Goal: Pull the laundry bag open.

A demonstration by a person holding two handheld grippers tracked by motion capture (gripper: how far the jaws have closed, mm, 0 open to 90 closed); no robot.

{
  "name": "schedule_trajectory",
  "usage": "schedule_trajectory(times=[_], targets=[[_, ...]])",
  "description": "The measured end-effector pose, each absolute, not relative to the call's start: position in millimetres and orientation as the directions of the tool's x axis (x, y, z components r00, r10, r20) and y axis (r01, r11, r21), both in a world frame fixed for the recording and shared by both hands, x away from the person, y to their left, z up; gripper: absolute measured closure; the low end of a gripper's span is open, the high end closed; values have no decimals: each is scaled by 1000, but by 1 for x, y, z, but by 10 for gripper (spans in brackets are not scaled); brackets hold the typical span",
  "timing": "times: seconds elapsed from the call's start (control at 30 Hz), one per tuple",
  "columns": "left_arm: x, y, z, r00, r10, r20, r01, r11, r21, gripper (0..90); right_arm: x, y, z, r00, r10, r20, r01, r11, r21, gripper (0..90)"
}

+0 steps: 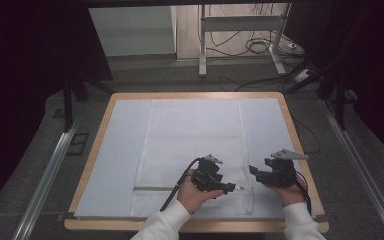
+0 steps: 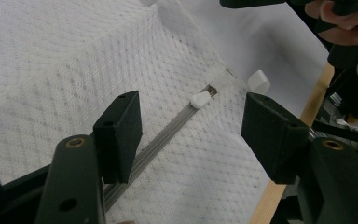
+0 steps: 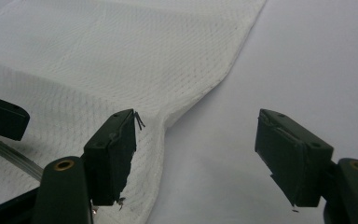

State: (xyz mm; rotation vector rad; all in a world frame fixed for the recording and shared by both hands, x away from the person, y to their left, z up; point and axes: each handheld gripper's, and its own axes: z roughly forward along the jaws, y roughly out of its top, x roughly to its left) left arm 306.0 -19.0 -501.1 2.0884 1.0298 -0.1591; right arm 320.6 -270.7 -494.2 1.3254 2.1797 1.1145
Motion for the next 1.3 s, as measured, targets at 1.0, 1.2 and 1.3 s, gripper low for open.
schedule_trajectory(times=[1.0,1.2,1.3], targets=[[309,-57,-513,675,600,-431,726,-432,535,435,322,-273,-496,-488,867,103,594,244,767,284],[310,-57,-515,668,601,-439,734,-431,525,455,321,-274,-495,-486,868,103,593,241,768,284],[309,-57,-515,667,602,-439,735,-431,524,460,322,-274,-495,-486,868,104,593,240,769,284]])
